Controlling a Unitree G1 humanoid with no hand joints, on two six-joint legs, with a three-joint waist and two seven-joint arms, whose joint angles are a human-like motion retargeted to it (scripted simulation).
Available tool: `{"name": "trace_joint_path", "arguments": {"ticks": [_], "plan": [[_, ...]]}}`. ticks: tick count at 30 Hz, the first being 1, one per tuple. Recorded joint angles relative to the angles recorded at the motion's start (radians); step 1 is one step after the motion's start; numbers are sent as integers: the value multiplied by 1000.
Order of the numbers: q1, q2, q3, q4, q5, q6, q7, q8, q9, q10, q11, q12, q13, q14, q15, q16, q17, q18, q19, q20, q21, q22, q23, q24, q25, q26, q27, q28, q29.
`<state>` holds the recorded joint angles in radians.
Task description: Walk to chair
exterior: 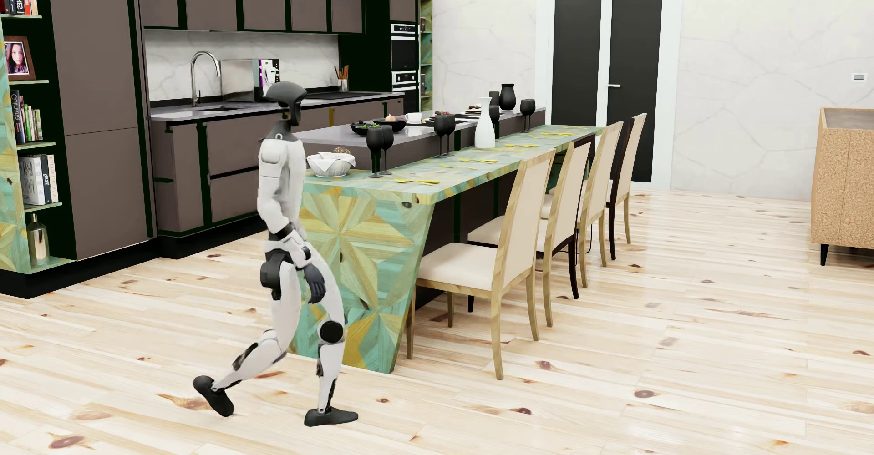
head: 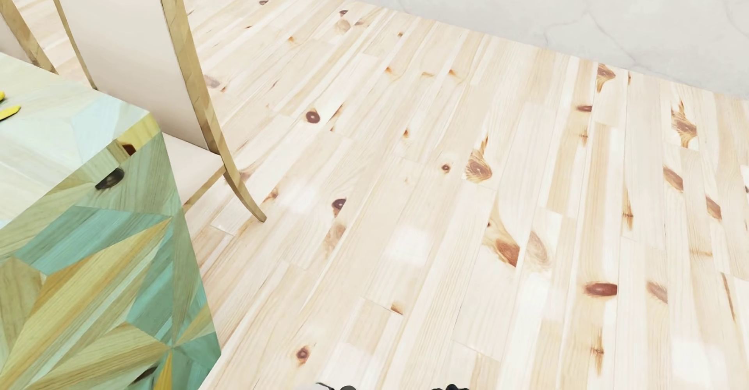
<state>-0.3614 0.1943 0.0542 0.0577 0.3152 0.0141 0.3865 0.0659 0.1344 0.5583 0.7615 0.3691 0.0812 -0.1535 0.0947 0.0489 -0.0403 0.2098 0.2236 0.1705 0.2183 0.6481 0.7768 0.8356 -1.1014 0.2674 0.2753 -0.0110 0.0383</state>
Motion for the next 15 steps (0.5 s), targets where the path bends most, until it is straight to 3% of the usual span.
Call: {"name": "trace_joint_path", "arguments": {"ticks": [1, 3, 4, 5, 8, 10, 12, 13, 14, 15], "plan": [[45, -82, 5, 13, -68, -10, 22, -82, -1, -5, 151, -26, 19, -27, 30, -6, -24, -20, 29, 10, -8, 11, 43, -1, -4, 2, 18, 10, 28], [136, -240, -3, 18, -277, -31, 40, -245, -2, -31, 361, -89, 68, -68, -87, -3, -85, -62, -91, -21, -11, 15, 78, 28, -49, -18, 11, 4, 71], [181, -307, -15, 10, -372, -39, 40, -291, -2, -52, 402, -112, 100, -83, -107, 5, -115, -82, -121, -49, -24, 7, 74, 49, -66, -49, 7, 0, 80], [224, -369, -31, -2, -450, -47, 32, -316, -1, -73, 402, -141, 133, -97, -127, 6, -133, -100, -164, -71, -53, -12, 57, 67, -63, -85, 8, -4, 80], [315, -505, -87, -27, -598, -63, -41, -356, -3, -109, 177, -209, 226, -142, -160, 8, -127, -156, -213, -146, -204, -130, -16, 66, 15, -164, 18, -8, 58], [348, -559, -127, -29, -611, -65, -126, -336, -6, -124, -93, -253, 276, -159, -127, 4, -78, -189, -225, -186, -294, -198, -61, 35, 59, -172, 33, -12, 34], [371, -611, -158, -20, -567, -60, -223, -198, -9, -133, -317, -292, 303, -173, -119, -3, -25, -226, -195, -228, -321, -235, -75, 18, 69, -156, 26, -18, 37], [381, -625, -166, -15, -562, -57, -273, -146, -9, -130, -400, -300, 309, -182, -112, -9, -18, -245, -153, -252, -299, -248, -70, 15, 39, -154, 3, -17, 57], [390, -634, -168, -12, -576, -54, -327, -101, -9, -125, -467, -302, 312, -199, -83, -17, -18, -266, -77, -276, -280, -253, -72, 12, 3, -157, -15, -16, 60], [398, -632, -169, -6, -598, -50, -386, -34, -10, -117, -516, -294, 308, -229, -38, -24, -27, -290, -73, -296, -262, -254, -69, 4, -40, -157, -24, -21, 59]]}}
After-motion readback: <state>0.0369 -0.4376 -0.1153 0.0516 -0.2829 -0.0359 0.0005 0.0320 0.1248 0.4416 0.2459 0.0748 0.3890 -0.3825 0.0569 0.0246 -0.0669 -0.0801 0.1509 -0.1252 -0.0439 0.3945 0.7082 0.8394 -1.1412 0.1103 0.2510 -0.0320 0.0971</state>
